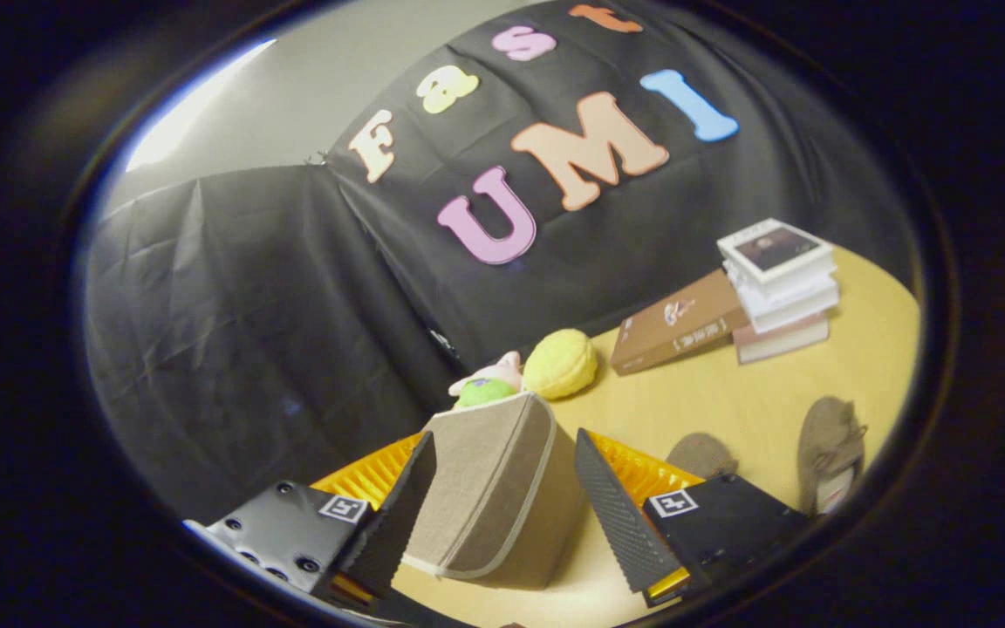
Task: Open the storage box then place both shoes into the box .Put the left shoe in first, then the right shoe, with the right side of both shoes facing outward in a uniform manner.
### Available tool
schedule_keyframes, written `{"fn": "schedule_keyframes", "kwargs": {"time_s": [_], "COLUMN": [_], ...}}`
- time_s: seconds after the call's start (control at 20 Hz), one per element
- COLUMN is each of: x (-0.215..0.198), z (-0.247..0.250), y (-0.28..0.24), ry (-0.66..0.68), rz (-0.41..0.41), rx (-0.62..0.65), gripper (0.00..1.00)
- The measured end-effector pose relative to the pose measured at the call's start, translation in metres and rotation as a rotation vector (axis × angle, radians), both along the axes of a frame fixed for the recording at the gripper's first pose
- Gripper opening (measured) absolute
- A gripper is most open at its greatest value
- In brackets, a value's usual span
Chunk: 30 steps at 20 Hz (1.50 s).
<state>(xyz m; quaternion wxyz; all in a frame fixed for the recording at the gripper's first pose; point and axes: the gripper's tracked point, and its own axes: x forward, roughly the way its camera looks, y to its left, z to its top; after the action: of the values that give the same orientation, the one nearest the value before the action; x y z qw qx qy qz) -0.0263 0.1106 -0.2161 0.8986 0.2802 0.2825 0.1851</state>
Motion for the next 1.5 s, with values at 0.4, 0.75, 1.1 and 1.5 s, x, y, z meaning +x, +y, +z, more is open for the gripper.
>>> {"fn": "schedule_keyframes", "kwargs": {"time_s": [0.4,0.75,1.1,1.5], "x": [-0.018,-0.028,-0.032,-0.030], "z": [-0.043,-0.077,-0.090,-0.079], "y": [0.037,0.050,0.058,0.057], "ry": [0.213,0.330,0.470,0.486], "rz": [0.021,0.035,0.004,0.010], "rx": [0.335,0.465,0.719,0.816], "gripper": [1.00,1.00,1.00,0.96]}}
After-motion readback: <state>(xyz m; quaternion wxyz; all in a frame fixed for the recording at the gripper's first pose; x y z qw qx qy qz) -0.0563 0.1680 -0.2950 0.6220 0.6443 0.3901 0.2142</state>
